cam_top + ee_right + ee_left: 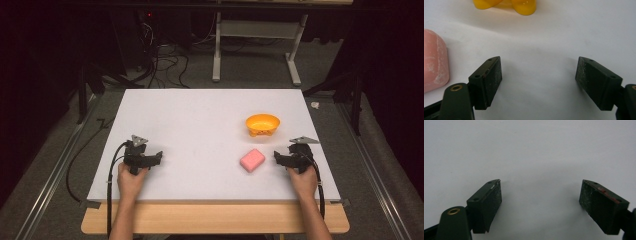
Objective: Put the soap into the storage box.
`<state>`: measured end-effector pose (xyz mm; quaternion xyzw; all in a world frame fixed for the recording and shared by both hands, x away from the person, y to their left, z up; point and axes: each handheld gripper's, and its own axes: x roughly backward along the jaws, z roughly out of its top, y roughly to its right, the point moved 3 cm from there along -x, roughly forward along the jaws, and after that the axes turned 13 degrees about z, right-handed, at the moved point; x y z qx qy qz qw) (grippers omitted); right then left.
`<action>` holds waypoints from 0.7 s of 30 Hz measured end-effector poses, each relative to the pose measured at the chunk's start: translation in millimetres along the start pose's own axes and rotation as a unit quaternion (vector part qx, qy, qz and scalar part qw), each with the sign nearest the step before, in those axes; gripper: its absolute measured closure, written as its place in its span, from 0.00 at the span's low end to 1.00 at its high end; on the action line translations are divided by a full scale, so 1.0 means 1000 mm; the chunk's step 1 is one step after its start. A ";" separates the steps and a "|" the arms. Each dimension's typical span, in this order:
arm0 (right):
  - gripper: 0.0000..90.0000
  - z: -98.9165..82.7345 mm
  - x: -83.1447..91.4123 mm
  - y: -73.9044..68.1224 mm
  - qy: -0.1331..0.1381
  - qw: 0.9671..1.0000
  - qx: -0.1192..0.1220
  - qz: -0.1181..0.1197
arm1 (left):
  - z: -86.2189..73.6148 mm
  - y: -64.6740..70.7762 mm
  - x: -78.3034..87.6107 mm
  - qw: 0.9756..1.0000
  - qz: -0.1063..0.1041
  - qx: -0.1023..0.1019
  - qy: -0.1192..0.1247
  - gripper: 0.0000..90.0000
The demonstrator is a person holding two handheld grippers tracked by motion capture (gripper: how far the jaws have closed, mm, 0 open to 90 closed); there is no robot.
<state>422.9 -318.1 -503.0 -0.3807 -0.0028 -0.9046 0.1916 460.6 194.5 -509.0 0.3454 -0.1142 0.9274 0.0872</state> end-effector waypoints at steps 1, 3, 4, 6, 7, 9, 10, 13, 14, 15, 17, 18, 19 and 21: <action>0.24 0.000 0.000 0.000 0.000 1.000 0.002 -0.001 | 0.000 0.000 0.000 1.000 0.000 0.001 0.000 0.21; 0.24 0.000 0.000 0.000 0.000 1.000 0.002 -0.001 | 0.000 0.000 0.000 1.000 0.000 0.000 0.000 0.21; 0.24 0.000 0.000 0.000 0.000 1.000 0.002 -0.001 | 0.000 0.000 0.000 1.000 0.000 0.000 0.000 0.21; 0.24 0.000 0.000 0.000 0.000 1.000 0.002 -0.001 | 0.000 0.000 0.000 1.000 0.000 0.000 0.000 0.21; 0.24 0.000 0.000 0.000 0.000 1.000 0.002 -0.001 | 0.000 0.000 0.000 1.000 0.000 0.000 0.000 0.21; 0.24 0.000 0.000 0.000 0.000 1.000 0.000 0.000 | 0.000 0.000 0.000 1.000 0.000 0.000 0.000 0.21; 0.24 0.000 0.000 0.000 0.000 1.000 0.000 0.000 | 0.000 0.000 0.000 1.000 0.000 0.000 0.000 0.21; 0.24 0.000 0.000 0.000 0.000 1.000 0.000 0.000 | 0.000 0.000 0.000 1.000 -0.001 0.000 0.000 0.21; 0.24 0.000 0.000 0.000 0.000 1.000 -0.001 0.001 | 0.000 0.000 0.000 1.000 0.000 0.000 0.000 0.21; 0.24 0.000 0.000 0.000 0.000 1.000 -0.001 0.001 | 0.000 0.000 0.000 1.000 0.000 0.000 0.000 0.21; 0.24 0.000 0.000 0.000 0.000 1.000 -0.001 0.001 | 0.000 0.000 0.000 1.000 -0.001 0.000 0.000 0.21; 0.24 0.000 0.000 0.000 0.000 1.000 -0.001 0.001 | 0.000 0.000 0.000 1.000 -0.001 0.000 0.000 0.21; 0.24 0.000 0.000 0.000 0.000 1.000 -0.001 0.001 | 0.000 0.000 0.000 1.000 -0.001 0.000 0.000 0.21; 0.23 0.000 0.000 0.000 -0.001 1.000 -0.002 0.003 | 0.000 0.000 0.000 1.000 0.000 0.001 0.001 0.21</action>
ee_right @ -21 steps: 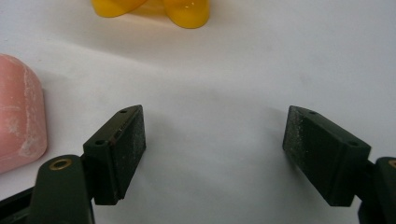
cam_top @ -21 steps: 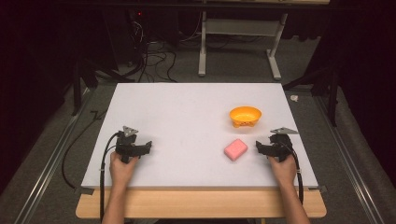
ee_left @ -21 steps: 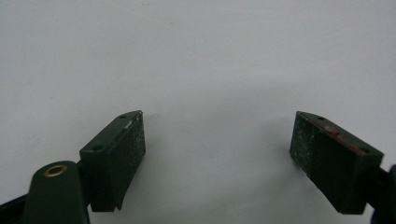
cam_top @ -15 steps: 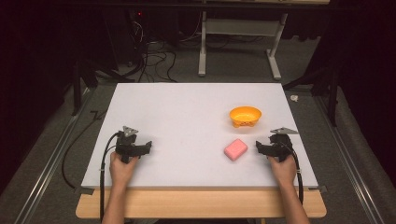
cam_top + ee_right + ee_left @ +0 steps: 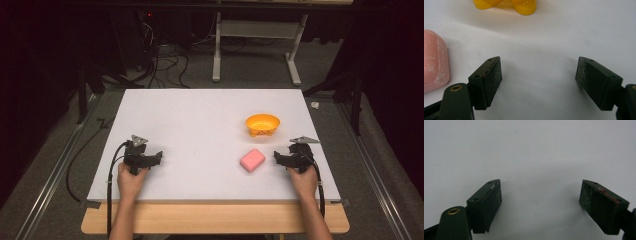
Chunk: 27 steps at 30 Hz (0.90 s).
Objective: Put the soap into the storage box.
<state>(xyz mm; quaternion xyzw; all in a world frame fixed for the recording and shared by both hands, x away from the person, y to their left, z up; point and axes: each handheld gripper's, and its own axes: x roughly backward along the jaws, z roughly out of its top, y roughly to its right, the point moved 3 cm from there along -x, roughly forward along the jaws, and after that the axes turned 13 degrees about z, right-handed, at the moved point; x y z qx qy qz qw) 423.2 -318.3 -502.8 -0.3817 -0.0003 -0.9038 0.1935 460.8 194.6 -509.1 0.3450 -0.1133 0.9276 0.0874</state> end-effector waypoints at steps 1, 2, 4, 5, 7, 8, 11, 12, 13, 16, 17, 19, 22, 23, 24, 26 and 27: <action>0.23 0.000 0.000 0.000 -0.001 1.000 0.000 0.000 | 0.000 0.000 0.000 1.000 0.000 0.000 0.000 0.21; 0.23 0.000 0.000 0.000 -0.002 1.000 0.000 0.000 | 0.000 0.000 0.000 1.000 0.000 0.000 0.000 0.21; 0.23 0.000 0.000 0.000 -0.002 1.000 0.000 0.001 | 0.000 0.000 0.000 1.000 0.000 0.000 0.000 0.21; 0.23 0.000 0.000 0.000 -0.003 1.000 0.002 0.000 | 0.000 0.000 0.000 1.000 -0.001 0.000 -0.001 0.21; 0.22 0.000 0.000 -0.001 -0.004 1.000 0.002 -0.002 | 0.000 0.000 0.000 1.000 -0.001 0.000 -0.001 0.21; 0.22 0.000 0.000 -0.001 -0.004 1.000 0.001 -0.003 | 0.000 0.000 0.000 1.000 -0.001 0.000 -0.001 0.21; 0.20 0.001 0.000 -0.001 -0.007 1.000 0.001 0.000 | 0.000 0.000 0.000 1.000 -0.001 0.000 -0.001 0.21; 0.20 0.001 0.000 -0.001 -0.007 1.000 0.001 0.000 | 0.000 0.000 0.000 1.000 -0.001 0.000 -0.001 0.21; 0.17 0.001 0.000 -0.001 -0.009 1.000 -0.001 0.002 | 0.000 0.000 0.000 1.000 -0.001 0.000 -0.001 0.21; 0.16 0.001 0.000 -0.003 -0.015 1.000 -0.001 0.003 | 0.000 0.000 0.000 1.000 -0.001 0.000 -0.001 0.21; 0.16 0.001 0.001 -0.003 -0.015 1.000 -0.003 0.004 | 0.000 0.000 0.000 1.000 -0.001 0.000 -0.001 0.21; 0.16 0.001 0.002 -0.003 -0.015 1.000 -0.007 0.010 | 0.000 0.000 0.000 1.000 -0.001 0.000 -0.001 0.21; 0.16 0.001 0.004 -0.003 -0.014 1.000 -0.010 0.014 | 0.000 0.000 0.000 1.000 -0.001 0.000 -0.001 0.21; 0.16 0.001 0.005 -0.003 -0.014 1.000 -0.009 0.015 | 0.000 0.000 0.000 1.000 -0.001 0.000 -0.001 0.21; 0.16 0.001 0.006 -0.004 -0.013 1.000 -0.011 0.016 | 0.000 0.000 0.000 1.000 -0.001 0.000 -0.001 0.21; 0.16 0.002 0.008 -0.005 -0.008 1.000 -0.010 0.018 | 0.000 0.000 0.000 1.000 -0.001 0.000 -0.001 0.21; 0.15 0.002 0.009 -0.006 -0.006 1.000 -0.009 0.020 | 0.000 0.000 0.000 1.000 -0.001 0.000 -0.001 0.21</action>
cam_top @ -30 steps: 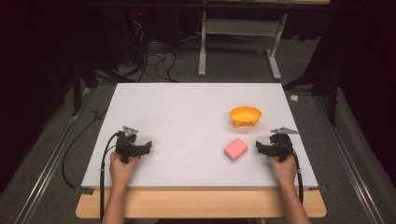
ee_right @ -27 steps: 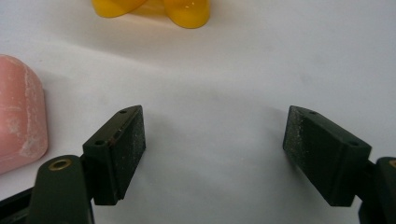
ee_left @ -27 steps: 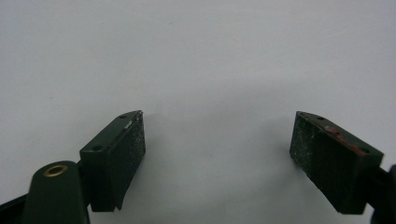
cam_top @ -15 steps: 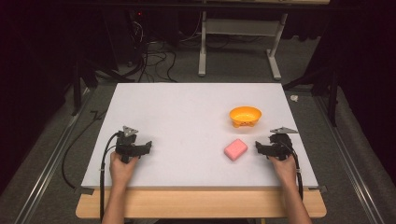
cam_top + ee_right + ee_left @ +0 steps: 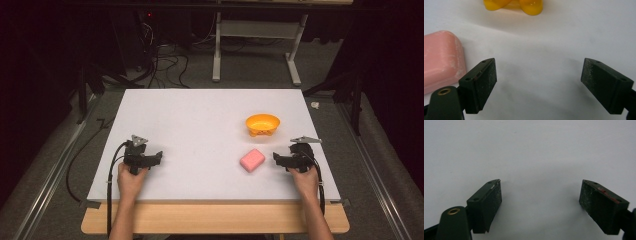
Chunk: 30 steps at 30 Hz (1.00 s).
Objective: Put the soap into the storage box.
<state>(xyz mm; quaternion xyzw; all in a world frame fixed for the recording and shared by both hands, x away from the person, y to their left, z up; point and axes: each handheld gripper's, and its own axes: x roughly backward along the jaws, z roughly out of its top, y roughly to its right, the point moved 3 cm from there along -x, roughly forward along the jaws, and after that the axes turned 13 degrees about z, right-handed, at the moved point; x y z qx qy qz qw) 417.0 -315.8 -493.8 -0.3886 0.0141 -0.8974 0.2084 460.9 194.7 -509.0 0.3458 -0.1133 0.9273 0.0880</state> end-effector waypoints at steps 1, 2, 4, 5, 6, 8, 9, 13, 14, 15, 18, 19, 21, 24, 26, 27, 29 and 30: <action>0.15 0.000 0.000 0.000 0.000 1.000 0.000 0.000 | 0.000 0.000 0.000 1.000 0.000 0.000 0.000 0.21; 0.15 0.001 0.002 -0.002 0.002 1.000 0.003 0.005 | 0.000 0.000 0.000 1.000 0.000 0.000 0.000 0.21; 0.15 0.001 0.003 -0.004 0.005 1.000 0.005 0.009 | 0.000 0.000 0.000 1.000 0.000 0.000 0.000 0.21; 0.15 0.002 0.004 -0.004 0.005 1.000 0.006 0.010 | 0.000 0.000 0.000 1.000 0.000 0.000 0.000 0.21; 0.15 0.002 0.005 -0.005 0.008 1.000 0.007 0.011 | 0.000 0.000 0.000 1.000 0.000 0.000 0.000 0.21; 0.15 0.003 0.007 -0.007 0.012 1.000 0.008 0.016 | 0.000 0.000 0.000 1.000 0.000 0.000 0.000 0.21; 0.15 0.003 0.008 -0.008 0.014 1.000 0.009 0.018 | 0.000 0.000 0.000 1.000 0.000 0.000 0.000 0.21; 0.15 0.006 0.011 -0.014 0.018 0.999 0.016 0.024 | 0.000 0.000 0.000 1.000 0.000 0.000 0.000 0.21; 0.15 0.006 0.012 -0.015 0.019 0.999 0.017 0.025 | 0.000 0.000 0.000 1.000 0.000 0.000 0.000 0.21; 0.15 0.007 0.013 -0.017 0.021 0.999 0.020 0.026 | 0.000 0.000 0.000 1.000 0.000 0.000 0.000 0.21; 0.15 0.009 0.014 -0.022 0.023 0.999 0.028 0.031 | 0.000 0.000 0.000 1.000 0.000 0.000 0.000 0.21; 0.15 0.010 0.015 -0.023 0.024 0.999 0.030 0.032 | 0.000 0.000 0.000 1.000 0.000 0.000 0.000 0.21; 0.15 0.011 0.015 -0.027 0.026 0.998 0.034 0.035 | 0.000 0.000 0.000 1.000 0.000 0.000 0.000 0.21; 0.15 0.013 0.017 -0.031 0.030 0.998 0.038 0.042 | 0.000 0.000 0.000 1.000 0.000 0.000 0.000 0.21; 0.15 0.014 0.017 -0.034 0.031 0.998 0.042 0.044 | 0.000 0.000 0.000 1.000 0.000 0.000 0.000 0.21; 0.15 0.015 0.018 -0.036 0.031 0.997 0.045 0.045 | 0.000 0.000 0.000 1.000 0.000 0.000 0.000 0.21; 0.15 0.016 0.018 -0.039 0.032 0.997 0.048 0.049 | 0.000 0.000 0.000 1.000 0.000 0.000 0.000 0.21; 0.15 0.016 0.018 -0.040 0.032 0.997 0.050 0.051 | 0.000 0.000 0.000 1.000 0.000 0.000 0.000 0.21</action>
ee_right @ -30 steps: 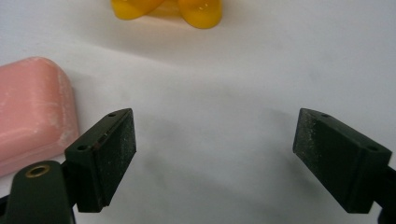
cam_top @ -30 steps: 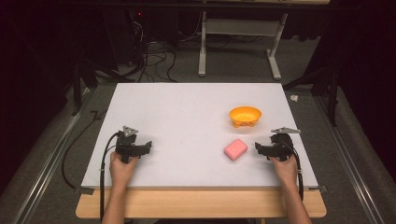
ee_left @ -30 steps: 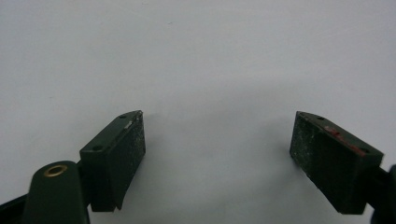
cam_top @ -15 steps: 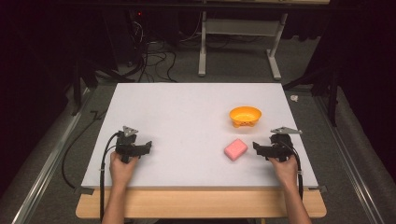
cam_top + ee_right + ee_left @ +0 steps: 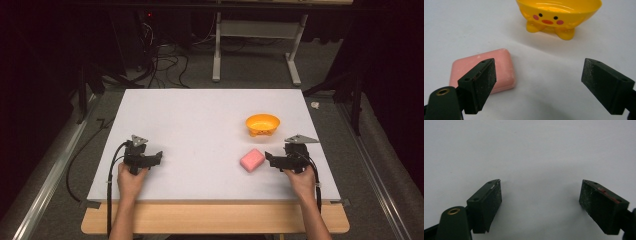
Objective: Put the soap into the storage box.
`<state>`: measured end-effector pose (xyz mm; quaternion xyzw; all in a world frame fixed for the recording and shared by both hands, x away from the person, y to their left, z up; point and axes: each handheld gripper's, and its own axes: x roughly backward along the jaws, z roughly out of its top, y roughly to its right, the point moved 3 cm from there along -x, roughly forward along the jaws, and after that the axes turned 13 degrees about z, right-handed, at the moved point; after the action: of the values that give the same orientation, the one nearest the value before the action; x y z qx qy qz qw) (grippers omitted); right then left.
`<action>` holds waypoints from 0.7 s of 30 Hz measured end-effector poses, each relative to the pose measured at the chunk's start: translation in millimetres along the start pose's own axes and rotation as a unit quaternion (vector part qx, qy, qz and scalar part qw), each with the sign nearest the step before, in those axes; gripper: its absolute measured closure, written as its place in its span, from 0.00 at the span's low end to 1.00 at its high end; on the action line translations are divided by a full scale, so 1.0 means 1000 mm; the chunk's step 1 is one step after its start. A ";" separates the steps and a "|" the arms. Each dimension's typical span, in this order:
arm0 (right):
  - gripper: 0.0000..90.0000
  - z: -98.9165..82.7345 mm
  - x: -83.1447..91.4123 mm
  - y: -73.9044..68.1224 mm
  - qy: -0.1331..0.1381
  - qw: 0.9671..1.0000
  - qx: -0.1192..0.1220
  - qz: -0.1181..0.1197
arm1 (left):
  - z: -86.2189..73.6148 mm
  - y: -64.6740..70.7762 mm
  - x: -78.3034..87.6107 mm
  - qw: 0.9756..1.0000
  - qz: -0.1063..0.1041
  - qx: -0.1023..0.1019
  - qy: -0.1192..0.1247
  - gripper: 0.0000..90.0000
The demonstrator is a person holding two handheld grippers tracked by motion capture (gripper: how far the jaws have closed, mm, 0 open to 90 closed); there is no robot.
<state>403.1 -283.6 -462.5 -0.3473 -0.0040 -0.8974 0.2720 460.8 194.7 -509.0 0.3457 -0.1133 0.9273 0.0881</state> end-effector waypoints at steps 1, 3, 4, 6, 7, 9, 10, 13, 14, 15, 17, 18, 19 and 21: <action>0.15 0.001 0.000 -0.002 -0.001 1.000 0.002 0.003 | 0.000 0.000 0.000 1.000 0.000 0.000 0.000 0.21; 0.14 0.002 -0.001 -0.005 -0.001 1.000 0.005 0.006 | 0.000 0.000 0.000 1.000 0.000 0.000 0.000 0.21; 0.14 0.002 -0.002 -0.007 -0.001 1.000 0.008 0.009 | 0.000 0.000 0.000 1.000 0.000 0.000 0.000 0.21; 0.14 0.003 -0.004 -0.010 -0.002 1.000 0.013 0.014 | 0.000 0.000 0.000 1.000 0.000 0.000 0.000 0.21; 0.14 0.003 -0.004 -0.012 -0.003 1.000 0.014 0.016 | 0.000 0.000 0.000 1.000 0.000 0.000 0.000 0.21; 0.14 0.004 -0.006 -0.016 -0.005 1.000 0.020 0.020 | 0.000 0.000 0.000 1.000 0.000 0.000 0.000 0.21; 0.14 0.005 -0.007 -0.018 -0.006 0.999 0.022 0.023 | 0.000 0.000 0.000 1.000 0.000 0.000 0.000 0.21; 0.14 0.006 -0.011 -0.023 -0.007 0.999 0.026 0.029 | 0.000 0.000 0.000 1.000 0.000 0.000 0.000 0.21; 0.14 0.006 -0.012 -0.024 -0.009 0.999 0.027 0.031 | 0.000 0.000 0.000 1.000 0.000 0.000 0.000 0.21; 0.14 0.006 -0.013 -0.026 -0.010 0.999 0.027 0.033 | 0.000 0.000 0.000 1.000 0.000 0.000 0.000 0.21; 0.14 0.006 -0.016 -0.028 -0.011 0.999 0.033 0.037 | 0.000 0.000 0.000 1.000 0.000 0.000 0.000 0.21; 0.14 0.006 -0.017 -0.030 -0.012 0.999 0.031 0.038 | 0.000 0.000 0.000 1.000 0.000 0.000 0.000 0.21; 0.14 0.006 -0.018 -0.031 -0.014 0.999 0.031 0.040 | 0.000 0.000 0.000 1.000 0.000 0.000 0.000 0.21; 0.14 0.006 -0.021 -0.033 -0.017 0.998 0.035 0.043 | 0.000 0.000 0.000 1.000 0.000 0.000 0.000 0.21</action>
<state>403.4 -243.6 -465.3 -0.3524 -0.0250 -0.8784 0.3220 460.8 194.7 -509.0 0.3457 -0.1135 0.9273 0.0880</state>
